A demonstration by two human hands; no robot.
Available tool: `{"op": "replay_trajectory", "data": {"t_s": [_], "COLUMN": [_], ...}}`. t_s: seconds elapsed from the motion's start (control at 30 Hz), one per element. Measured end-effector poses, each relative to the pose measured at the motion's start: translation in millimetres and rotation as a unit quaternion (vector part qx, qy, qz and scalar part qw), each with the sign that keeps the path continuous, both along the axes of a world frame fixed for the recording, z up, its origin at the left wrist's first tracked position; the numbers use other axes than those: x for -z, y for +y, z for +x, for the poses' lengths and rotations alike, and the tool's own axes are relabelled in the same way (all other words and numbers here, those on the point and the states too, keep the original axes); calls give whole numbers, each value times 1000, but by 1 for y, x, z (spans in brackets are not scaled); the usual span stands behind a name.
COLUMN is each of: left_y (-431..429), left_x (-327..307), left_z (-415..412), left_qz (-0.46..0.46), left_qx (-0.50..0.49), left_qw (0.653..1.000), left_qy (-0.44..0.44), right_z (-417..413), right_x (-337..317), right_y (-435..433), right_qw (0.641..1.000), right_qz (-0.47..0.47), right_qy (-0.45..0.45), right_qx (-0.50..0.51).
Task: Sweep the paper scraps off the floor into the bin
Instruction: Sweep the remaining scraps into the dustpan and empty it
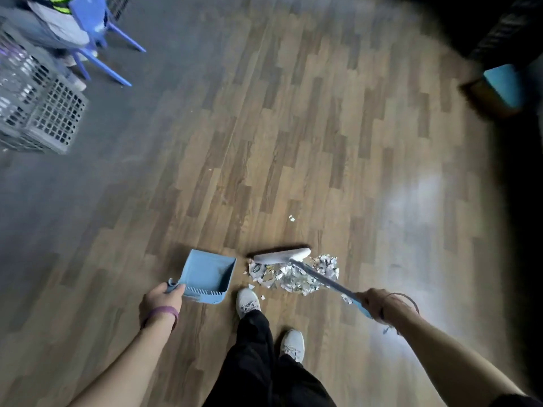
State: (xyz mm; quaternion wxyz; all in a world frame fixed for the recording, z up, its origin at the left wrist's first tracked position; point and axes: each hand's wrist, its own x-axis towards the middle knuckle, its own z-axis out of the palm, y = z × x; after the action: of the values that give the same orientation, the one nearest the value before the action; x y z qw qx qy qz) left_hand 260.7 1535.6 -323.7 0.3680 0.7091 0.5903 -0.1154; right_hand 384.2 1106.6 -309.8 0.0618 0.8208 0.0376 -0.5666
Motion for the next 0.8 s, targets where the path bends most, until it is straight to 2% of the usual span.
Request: {"op": "replay_trajectory", "data": {"t_s": [0.1,0.2,0.33,0.43,0.57,0.67,0.73,0.8], "left_y": [-22,-46,-81,-107,-134,-145,-150,-150], "left_x": [-1,-13,-33,-47,-61,-61,-60,-56], "left_z": [-9,-11,-6,2,19,29,35,39], "left_qz": [4,20,30,28,20,20,24,22], "left_qx": [5,26,68,114,173,225,250,271], "left_qw": [1000,999,997,992,984,974,968,962], "left_qy": [-18,-33,-29,-36,-40,-24,-15,-11], "right_z": [-36,-69,-99,-110,-117,-124,-130,-134], "right_x": [1,9,0,8,23,30,32,30], "right_y": [-39,-74,-97,-112,-129,-138,-139,-134], "right_qw": [995,975,927,887,853,837,843,870], "right_qz": [33,72,129,128,94,58,45,29], "right_qy": [-20,-50,-89,-119,-149,-126,-95,-60], "right_qx": [96,205,342,428,491,529,528,489]}}
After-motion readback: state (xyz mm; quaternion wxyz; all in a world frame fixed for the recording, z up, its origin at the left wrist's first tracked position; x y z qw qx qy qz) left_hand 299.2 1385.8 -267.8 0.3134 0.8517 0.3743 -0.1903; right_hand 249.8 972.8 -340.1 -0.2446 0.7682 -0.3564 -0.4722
